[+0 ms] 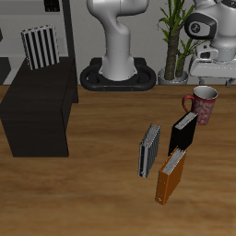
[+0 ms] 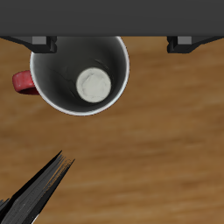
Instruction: Place the right striped book upright on top of the shelf and place the red mug on top of the shelf
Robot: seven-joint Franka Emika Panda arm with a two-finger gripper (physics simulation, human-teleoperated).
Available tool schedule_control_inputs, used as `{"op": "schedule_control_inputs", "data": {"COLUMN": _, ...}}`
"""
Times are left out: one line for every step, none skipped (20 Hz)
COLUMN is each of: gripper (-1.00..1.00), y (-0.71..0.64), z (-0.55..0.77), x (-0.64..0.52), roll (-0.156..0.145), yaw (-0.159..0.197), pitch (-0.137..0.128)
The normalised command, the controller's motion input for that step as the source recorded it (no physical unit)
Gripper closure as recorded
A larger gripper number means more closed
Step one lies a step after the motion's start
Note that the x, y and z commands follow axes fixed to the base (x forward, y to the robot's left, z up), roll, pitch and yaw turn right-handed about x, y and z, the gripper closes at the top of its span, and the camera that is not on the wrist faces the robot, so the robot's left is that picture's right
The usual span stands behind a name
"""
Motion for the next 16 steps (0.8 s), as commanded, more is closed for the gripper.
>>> {"op": "schedule_control_inputs", "data": {"gripper": -1.0, "y": 0.14, "z": -0.07, "x": 0.07, "roll": 0.036, "yaw": 0.035, "pitch": 0.005}}
{"op": "schedule_control_inputs", "data": {"gripper": -1.0, "y": 0.13, "z": -0.09, "x": 0.04, "roll": -0.021, "yaw": 0.009, "pitch": -0.012}}
{"op": "schedule_control_inputs", "data": {"gripper": -1.0, "y": -0.16, "z": 0.0, "x": -0.01, "roll": 0.0, "yaw": 0.0, "pitch": 0.0}}
{"op": "schedule_control_inputs", "data": {"gripper": -1.0, "y": 0.42, "z": -0.17, "x": 0.04, "roll": 0.047, "yaw": 0.057, "pitch": -0.019}}
{"op": "schedule_control_inputs", "data": {"gripper": -1.0, "y": 0.12, "z": -0.2, "x": 0.11, "roll": 0.02, "yaw": 0.027, "pitch": 0.087}}
{"op": "schedule_control_inputs", "data": {"gripper": -1.0, "y": 0.18, "z": -0.19, "x": 0.09, "roll": 0.014, "yaw": 0.044, "pitch": 0.005}}
{"op": "schedule_control_inputs", "data": {"gripper": -1.0, "y": 0.04, "z": -0.23, "x": 0.04, "roll": 0.009, "yaw": 0.031, "pitch": 0.025}}
{"op": "schedule_control_inputs", "data": {"gripper": -1.0, "y": 0.16, "z": -0.22, "x": 0.07, "roll": 0.04, "yaw": 0.058, "pitch": 0.001}}
{"op": "schedule_control_inputs", "data": {"gripper": -1.0, "y": 0.11, "z": -0.16, "x": 0.08, "roll": 0.031, "yaw": 0.04, "pitch": 0.004}}
{"op": "schedule_control_inputs", "data": {"gripper": -1.0, "y": -0.19, "z": -0.22, "x": -0.01, "roll": -0.007, "yaw": -0.046, "pitch": 0.085}}
{"op": "schedule_control_inputs", "data": {"gripper": -1.0, "y": 0.02, "z": -0.22, "x": 0.08, "roll": 0.016, "yaw": 0.043, "pitch": 0.02}}
{"op": "schedule_control_inputs", "data": {"gripper": -1.0, "y": -0.03, "z": -0.23, "x": 0.08, "roll": 0.007, "yaw": 0.046, "pitch": 0.025}}
{"op": "schedule_control_inputs", "data": {"gripper": -1.0, "y": 0.05, "z": -0.21, "x": 0.09, "roll": 0.01, "yaw": 0.021, "pitch": 0.048}}
{"op": "schedule_control_inputs", "data": {"gripper": -1.0, "y": 0.19, "z": -0.3, "x": 0.1, "roll": 0.095, "yaw": 0.048, "pitch": 0.064}}
{"op": "schedule_control_inputs", "data": {"gripper": -1.0, "y": 0.02, "z": -0.25, "x": 0.01, "roll": 0.033, "yaw": 0.048, "pitch": 0.039}}
{"op": "schedule_control_inputs", "data": {"gripper": -1.0, "y": -0.03, "z": -0.23, "x": 0.1, "roll": -0.044, "yaw": 0.01, "pitch": -0.013}}
